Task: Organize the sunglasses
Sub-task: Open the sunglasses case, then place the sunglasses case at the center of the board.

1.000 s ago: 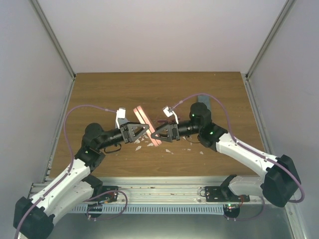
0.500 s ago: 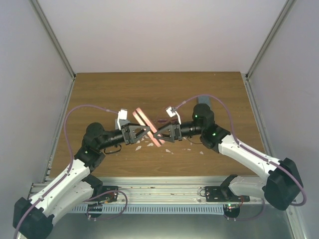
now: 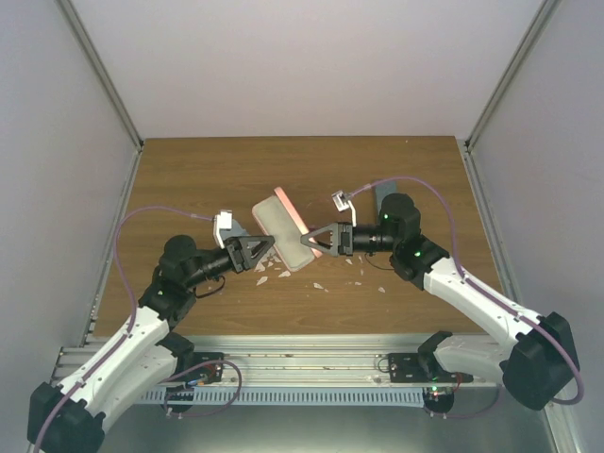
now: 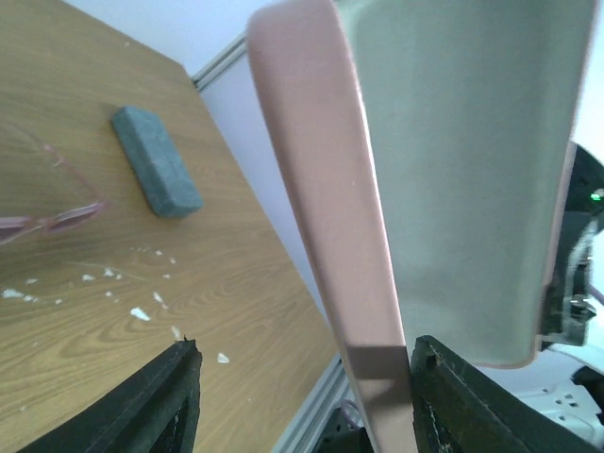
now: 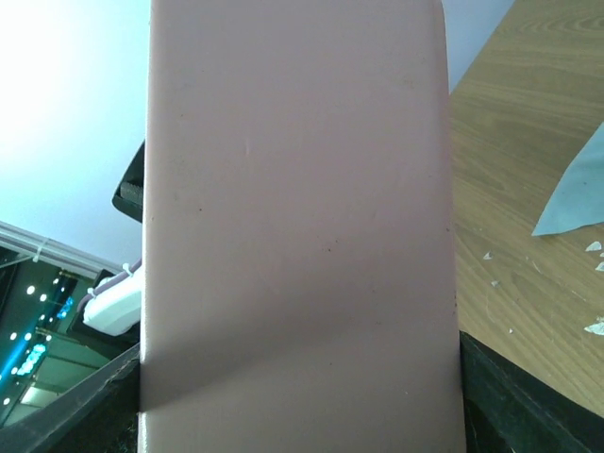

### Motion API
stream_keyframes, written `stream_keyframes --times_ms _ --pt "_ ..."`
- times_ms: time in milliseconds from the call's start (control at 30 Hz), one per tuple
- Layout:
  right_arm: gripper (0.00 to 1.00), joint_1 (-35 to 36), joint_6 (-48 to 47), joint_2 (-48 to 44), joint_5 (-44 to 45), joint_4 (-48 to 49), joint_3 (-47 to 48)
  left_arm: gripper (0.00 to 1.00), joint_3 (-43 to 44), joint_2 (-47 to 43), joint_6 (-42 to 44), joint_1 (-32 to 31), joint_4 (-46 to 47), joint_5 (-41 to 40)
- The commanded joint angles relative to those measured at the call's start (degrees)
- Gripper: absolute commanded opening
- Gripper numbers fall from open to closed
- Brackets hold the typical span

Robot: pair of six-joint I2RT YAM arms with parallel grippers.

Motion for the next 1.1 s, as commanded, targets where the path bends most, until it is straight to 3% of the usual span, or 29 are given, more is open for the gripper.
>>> stream_keyframes --times_ms 0,233,467,600,867,1067 --pt "0.42 -0.2 0.5 -1.9 -0.3 4.6 0.6 0.6 -2.4 -0.7 0.6 0.6 -5.5 -4.3" --pt "0.42 -0.8 -2.8 -0.3 2.8 -1.8 0.4 0.71 -2.3 -1.5 1.1 0.7 -8.2 -6.3" --pt "0.43 -0.9 -7.6 3.9 9.9 -11.3 0.2 0.76 -1.2 -0.5 2.7 0.6 -14.3 -10.5" --pt "0.45 -1.3 -13.0 8.3 12.8 -14.3 -1.4 0.78 -2.2 0.5 2.5 0.8 -13.2 -9.3" --pt "0.49 -5.2 -15.4 18.1 1.9 -3.6 -9.1 0.77 -3.1 8.4 3.1 0.6 -8.5 -3.3" --pt "0.59 -8.7 -11.8 21.8 -5.5 5.2 -14.2 0.75 -2.9 14.3 3.4 -0.3 -4.8 -1.7"
